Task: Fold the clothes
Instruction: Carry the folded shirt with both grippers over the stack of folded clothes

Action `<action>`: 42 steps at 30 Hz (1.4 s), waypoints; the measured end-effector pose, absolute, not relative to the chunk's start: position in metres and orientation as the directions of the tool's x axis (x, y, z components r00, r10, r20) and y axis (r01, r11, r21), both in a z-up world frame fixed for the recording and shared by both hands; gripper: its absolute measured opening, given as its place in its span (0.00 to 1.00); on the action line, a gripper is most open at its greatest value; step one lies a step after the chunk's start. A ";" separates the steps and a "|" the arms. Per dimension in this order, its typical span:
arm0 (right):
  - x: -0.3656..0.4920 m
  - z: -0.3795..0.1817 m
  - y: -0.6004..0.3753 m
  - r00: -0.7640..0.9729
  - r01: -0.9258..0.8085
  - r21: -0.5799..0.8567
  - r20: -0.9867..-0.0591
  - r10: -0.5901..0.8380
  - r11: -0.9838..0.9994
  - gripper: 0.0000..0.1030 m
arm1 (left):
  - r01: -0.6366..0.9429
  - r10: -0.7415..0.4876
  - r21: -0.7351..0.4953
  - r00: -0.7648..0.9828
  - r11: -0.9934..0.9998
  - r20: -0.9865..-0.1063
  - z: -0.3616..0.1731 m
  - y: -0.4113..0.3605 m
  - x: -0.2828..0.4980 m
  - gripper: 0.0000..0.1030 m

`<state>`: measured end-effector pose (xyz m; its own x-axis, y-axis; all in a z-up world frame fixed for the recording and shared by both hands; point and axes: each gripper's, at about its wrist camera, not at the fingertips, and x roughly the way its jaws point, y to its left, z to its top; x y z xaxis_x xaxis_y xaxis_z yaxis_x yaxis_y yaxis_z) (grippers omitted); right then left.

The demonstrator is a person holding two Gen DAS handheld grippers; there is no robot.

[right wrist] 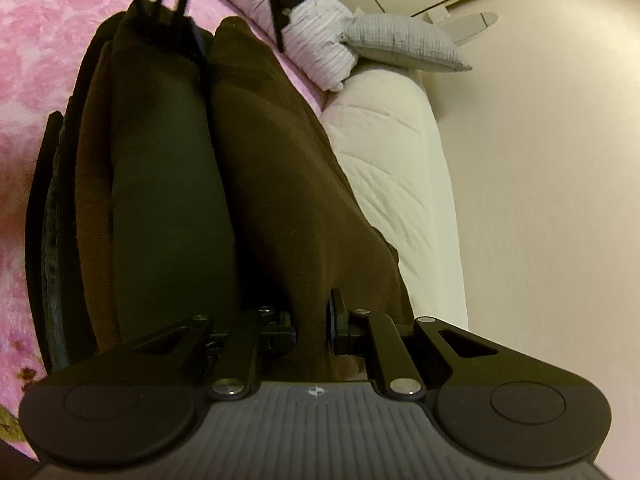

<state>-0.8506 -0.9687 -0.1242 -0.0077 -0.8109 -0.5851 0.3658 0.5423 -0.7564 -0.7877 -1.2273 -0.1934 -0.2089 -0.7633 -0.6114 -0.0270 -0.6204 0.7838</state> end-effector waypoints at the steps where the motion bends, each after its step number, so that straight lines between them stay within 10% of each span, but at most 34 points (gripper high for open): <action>1: -0.849 -0.124 -0.971 -0.012 0.368 -0.756 -0.586 -0.810 0.541 0.10 | -0.020 -0.764 0.785 -0.216 -0.619 -0.608 -0.190 -1.230 -0.789 0.10; 16: -0.859 0.002 -1.043 0.010 0.385 -0.886 -0.275 -0.961 0.258 0.06 | 0.312 -0.950 0.904 -0.201 -0.294 -0.239 -0.025 -1.231 -0.748 0.05; 20: -0.859 -0.009 -0.989 0.060 0.409 -0.880 -0.237 -0.970 0.240 0.07 | 0.295 -0.903 0.855 -0.196 -0.427 -0.383 -0.080 -1.174 -0.744 0.05; 24: -0.858 -0.091 -0.948 0.059 0.375 -0.817 -0.451 -0.890 0.439 0.07 | 0.207 -0.783 0.755 -0.158 -0.622 -0.602 -0.174 -1.132 -0.745 0.06; 27: -0.856 -0.154 -0.924 0.033 0.271 -0.787 -0.568 -0.822 0.554 0.09 | 0.231 -0.784 0.750 -0.147 -0.620 -0.603 -0.197 -1.114 -0.744 0.05; 42: -0.870 -0.156 -0.923 -0.030 0.316 -0.779 -0.579 -0.815 0.542 0.06 | 0.293 -0.793 0.742 -0.125 -0.603 -0.596 -0.190 -1.067 -0.769 0.03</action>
